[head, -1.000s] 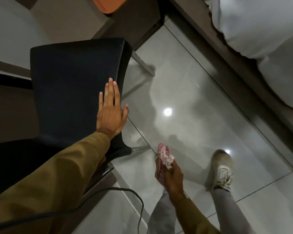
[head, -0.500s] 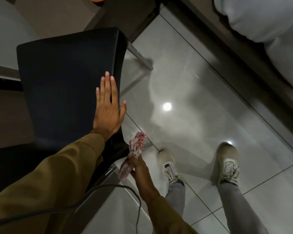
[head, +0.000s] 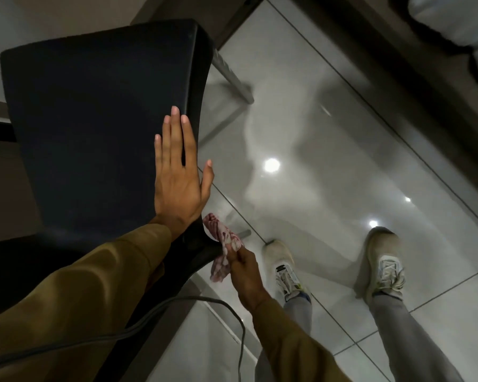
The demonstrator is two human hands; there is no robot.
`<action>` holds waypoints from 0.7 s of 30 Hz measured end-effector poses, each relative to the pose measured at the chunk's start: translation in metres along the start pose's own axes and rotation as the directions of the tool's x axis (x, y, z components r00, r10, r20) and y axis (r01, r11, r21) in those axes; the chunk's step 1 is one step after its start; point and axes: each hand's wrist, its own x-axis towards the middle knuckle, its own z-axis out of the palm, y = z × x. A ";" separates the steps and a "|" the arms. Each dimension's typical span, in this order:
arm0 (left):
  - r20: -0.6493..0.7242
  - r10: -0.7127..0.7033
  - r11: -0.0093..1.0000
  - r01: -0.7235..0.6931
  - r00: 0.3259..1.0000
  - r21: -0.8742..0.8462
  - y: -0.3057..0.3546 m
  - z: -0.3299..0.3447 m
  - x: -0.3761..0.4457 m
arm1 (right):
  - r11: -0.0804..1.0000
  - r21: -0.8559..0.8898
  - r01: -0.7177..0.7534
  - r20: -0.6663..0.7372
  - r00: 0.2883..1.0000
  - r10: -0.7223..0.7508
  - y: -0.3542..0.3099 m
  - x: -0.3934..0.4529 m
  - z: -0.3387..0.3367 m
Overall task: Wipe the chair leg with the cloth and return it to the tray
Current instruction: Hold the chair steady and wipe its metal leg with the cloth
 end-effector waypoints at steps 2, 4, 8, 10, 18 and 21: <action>-0.009 -0.002 1.000 0.002 1.000 0.001 0.001 0.001 0.000 | 0.999 0.001 -0.040 -0.032 0.999 0.040 0.004 0.015 0.000; -0.020 -0.004 1.000 0.004 1.000 -0.009 0.000 0.001 -0.001 | 0.997 0.030 -0.066 -0.062 0.996 0.068 0.010 0.029 -0.001; -0.053 0.006 1.000 -0.008 0.999 -0.028 -0.002 0.006 -0.001 | 0.985 0.095 -0.140 -0.068 0.987 0.147 0.022 0.064 -0.006; -0.070 0.013 1.000 -0.014 0.997 -0.019 -0.003 0.008 -0.001 | 0.971 0.153 -0.181 -0.053 0.980 0.191 0.023 0.078 -0.009; -0.042 0.006 1.000 -0.007 0.999 -0.014 0.000 0.003 -0.001 | 0.962 0.261 -0.082 0.071 0.995 0.066 0.009 0.022 -0.004; -0.039 -0.001 1.000 0.000 0.999 -0.013 0.000 0.002 -0.002 | 0.953 0.301 -0.041 0.106 0.994 0.009 0.009 -0.008 0.003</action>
